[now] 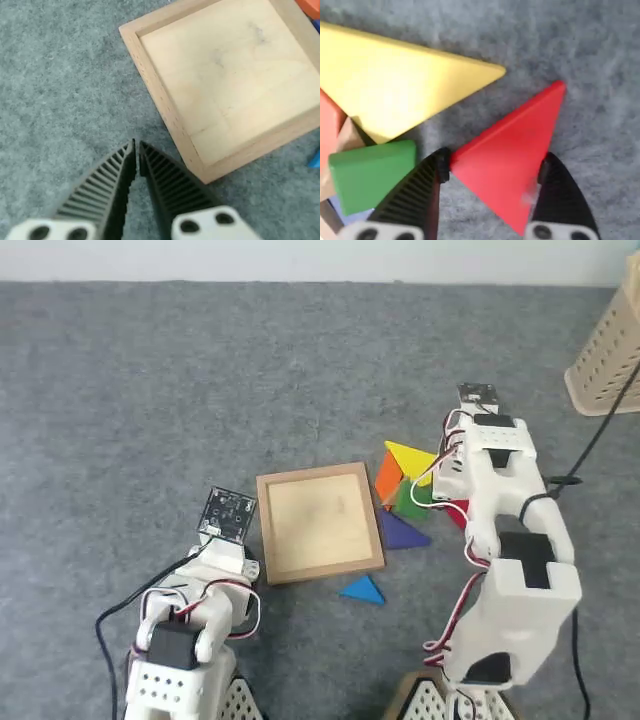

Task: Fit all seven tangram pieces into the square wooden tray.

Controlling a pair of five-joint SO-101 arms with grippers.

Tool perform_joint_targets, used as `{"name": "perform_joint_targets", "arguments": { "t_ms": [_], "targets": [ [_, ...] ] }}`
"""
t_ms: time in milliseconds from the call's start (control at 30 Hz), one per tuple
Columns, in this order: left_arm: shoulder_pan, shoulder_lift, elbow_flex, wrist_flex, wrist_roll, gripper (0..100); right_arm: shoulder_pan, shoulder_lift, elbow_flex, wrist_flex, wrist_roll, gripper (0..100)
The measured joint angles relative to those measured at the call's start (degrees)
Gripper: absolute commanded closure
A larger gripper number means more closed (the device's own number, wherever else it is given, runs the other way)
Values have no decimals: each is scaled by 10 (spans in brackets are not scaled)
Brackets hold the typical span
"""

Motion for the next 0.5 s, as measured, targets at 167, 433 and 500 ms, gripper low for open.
{"name": "perform_joint_targets", "arguments": {
  "t_ms": [167,433,500],
  "targets": [
    [0,0,0,0,0,988,1,-21,2,19,0,908],
    [0,0,0,0,0,988,-5,-120,3,70,19,908],
    [0,0,0,0,0,988,-21,-142,4,72,32,908]
  ]
}}
